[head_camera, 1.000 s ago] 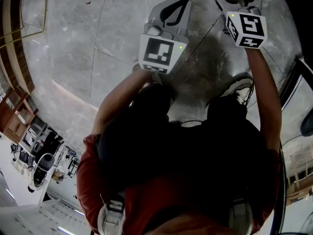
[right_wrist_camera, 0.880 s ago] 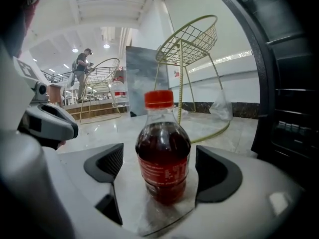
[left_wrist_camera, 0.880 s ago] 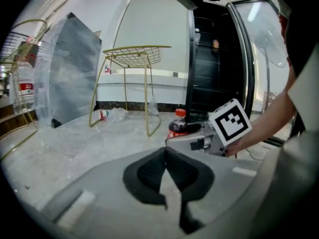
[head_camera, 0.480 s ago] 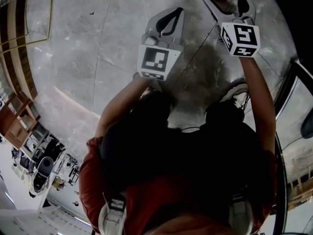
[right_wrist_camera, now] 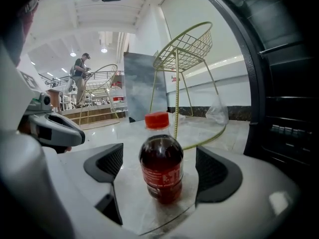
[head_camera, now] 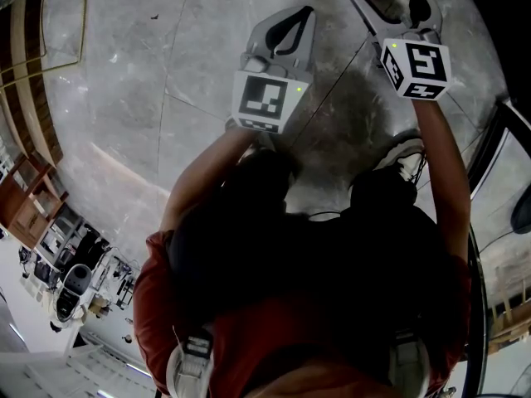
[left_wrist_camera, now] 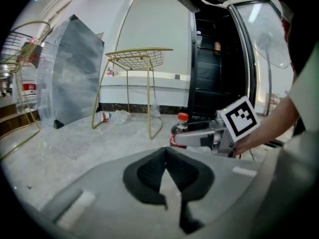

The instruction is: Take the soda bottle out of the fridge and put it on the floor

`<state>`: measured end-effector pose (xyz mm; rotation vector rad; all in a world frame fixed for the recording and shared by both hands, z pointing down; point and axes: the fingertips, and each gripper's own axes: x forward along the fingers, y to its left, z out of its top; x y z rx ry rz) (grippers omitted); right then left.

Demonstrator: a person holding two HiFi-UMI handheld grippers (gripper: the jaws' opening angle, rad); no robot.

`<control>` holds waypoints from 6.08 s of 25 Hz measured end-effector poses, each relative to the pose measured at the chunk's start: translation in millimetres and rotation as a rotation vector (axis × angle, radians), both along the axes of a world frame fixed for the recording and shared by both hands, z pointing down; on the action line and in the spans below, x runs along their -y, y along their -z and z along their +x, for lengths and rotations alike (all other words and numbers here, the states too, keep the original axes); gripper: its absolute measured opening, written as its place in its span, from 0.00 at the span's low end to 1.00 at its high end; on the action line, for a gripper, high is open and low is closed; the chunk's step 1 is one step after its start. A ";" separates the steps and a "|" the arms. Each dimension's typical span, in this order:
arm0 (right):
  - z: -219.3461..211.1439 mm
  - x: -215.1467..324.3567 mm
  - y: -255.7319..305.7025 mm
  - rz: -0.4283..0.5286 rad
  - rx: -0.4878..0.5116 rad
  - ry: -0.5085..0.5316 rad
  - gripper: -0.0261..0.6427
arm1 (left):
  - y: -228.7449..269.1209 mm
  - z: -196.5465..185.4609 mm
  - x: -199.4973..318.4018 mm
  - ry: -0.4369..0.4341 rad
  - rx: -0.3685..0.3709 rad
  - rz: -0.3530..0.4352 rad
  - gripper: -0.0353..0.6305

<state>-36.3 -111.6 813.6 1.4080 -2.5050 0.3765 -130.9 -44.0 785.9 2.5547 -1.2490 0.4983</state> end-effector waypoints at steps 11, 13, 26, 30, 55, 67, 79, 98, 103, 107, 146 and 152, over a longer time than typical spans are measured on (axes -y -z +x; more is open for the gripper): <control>13.0 -21.2 78.2 0.155 0.014 -0.035 0.69 | 12.7 -1.3 -0.9 0.020 -0.023 0.041 0.05; 14.7 -27.8 89.1 0.183 -0.010 -0.050 0.69 | 16.4 -3.8 -0.9 0.026 -0.026 0.054 0.05; 20.9 -48.9 86.5 0.170 -0.024 -0.069 0.69 | 32.7 -8.1 -2.0 0.036 -0.025 0.103 0.05; 21.3 -48.7 87.0 0.171 -0.033 -0.072 0.69 | 34.1 -7.2 -2.4 0.035 -0.025 0.100 0.05; 28.3 -56.1 89.1 0.190 -0.041 -0.122 0.19 | 40.3 -6.7 -4.6 0.032 -0.031 0.116 0.05; 25.5 -55.8 81.2 0.155 -0.066 -0.111 0.04 | 40.8 -8.3 -3.8 0.028 -0.023 0.122 0.05; 44.2 -40.0 82.2 0.097 -0.113 -0.159 0.04 | 44.9 -10.0 20.3 0.008 0.069 0.135 0.05; 121.8 -75.7 416.5 -0.103 -0.152 -0.369 0.04 | 399.8 45.4 27.7 -0.060 0.114 0.019 0.05; 143.0 -80.2 563.5 -0.111 -0.114 -0.429 0.04 | 546.1 62.5 24.4 -0.051 0.099 0.007 0.05; 158.2 -118.7 629.8 -0.146 -0.084 -0.458 0.04 | 618.4 78.8 -8.9 -0.034 0.099 -0.007 0.05; 193.6 -178.3 893.6 0.052 -0.040 -0.546 0.04 | 871.3 94.6 -40.5 -0.151 0.098 0.198 0.05; 193.8 -176.9 896.3 0.061 -0.037 -0.554 0.04 | 877.0 95.8 -39.9 -0.161 0.098 0.207 0.05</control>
